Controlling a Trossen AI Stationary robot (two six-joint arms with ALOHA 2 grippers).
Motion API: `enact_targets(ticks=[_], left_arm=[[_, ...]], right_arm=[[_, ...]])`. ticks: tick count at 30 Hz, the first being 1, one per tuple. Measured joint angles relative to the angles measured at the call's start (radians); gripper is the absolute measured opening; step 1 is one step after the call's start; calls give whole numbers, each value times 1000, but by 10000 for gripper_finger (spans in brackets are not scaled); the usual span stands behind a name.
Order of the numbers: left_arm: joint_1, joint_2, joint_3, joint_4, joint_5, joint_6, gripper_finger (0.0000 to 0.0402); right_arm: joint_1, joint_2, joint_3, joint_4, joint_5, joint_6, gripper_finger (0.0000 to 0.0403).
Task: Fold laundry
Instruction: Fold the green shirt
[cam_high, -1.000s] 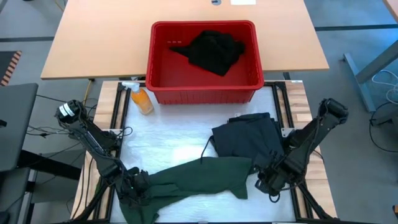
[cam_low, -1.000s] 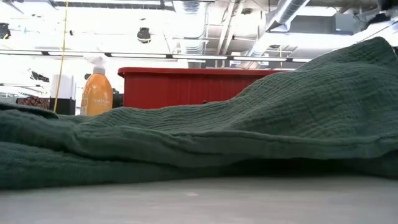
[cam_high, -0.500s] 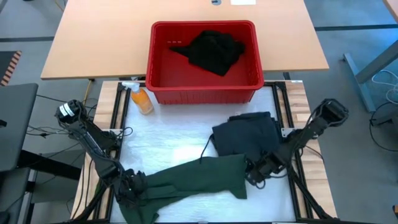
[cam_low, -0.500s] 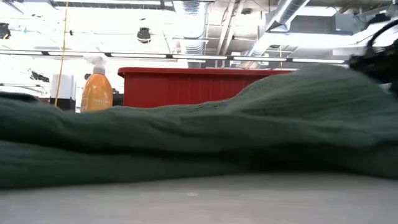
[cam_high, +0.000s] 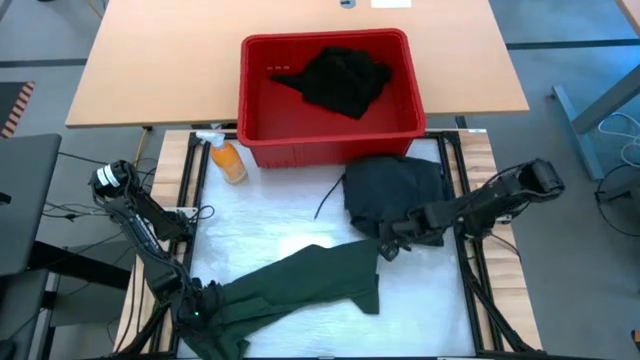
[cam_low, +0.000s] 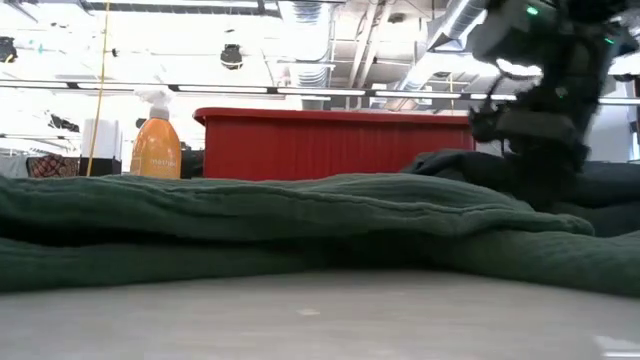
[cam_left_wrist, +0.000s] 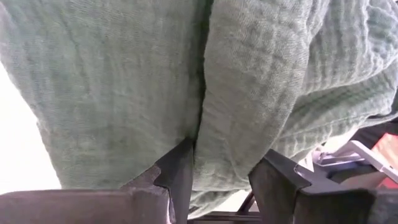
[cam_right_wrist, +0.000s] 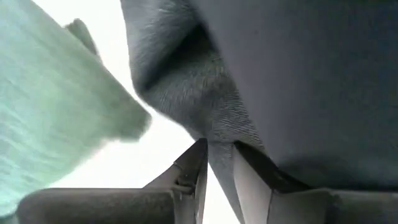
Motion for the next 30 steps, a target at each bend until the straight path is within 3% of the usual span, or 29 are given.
enact_targets(ticks=[5, 12, 17, 20, 30], left_arm=[[-1, 0, 0, -3, -15, 1, 133], [-1, 0, 0, -5, -130, 3, 132], [-1, 0, 0, 3, -197, 73, 140], [-1, 0, 0, 1, -215, 124, 154], [17, 0, 0, 47, -174, 155, 204]], right_arm=[[-5, -101, 80, -88, -67, 12, 102], [290, -150, 35, 61, -10, 455, 102], [433, -99, 35, 127, 139, 626, 113], [461, -71, 35, 130, 244, 726, 141], [437, 53, 35, 163, 226, 859, 289]])
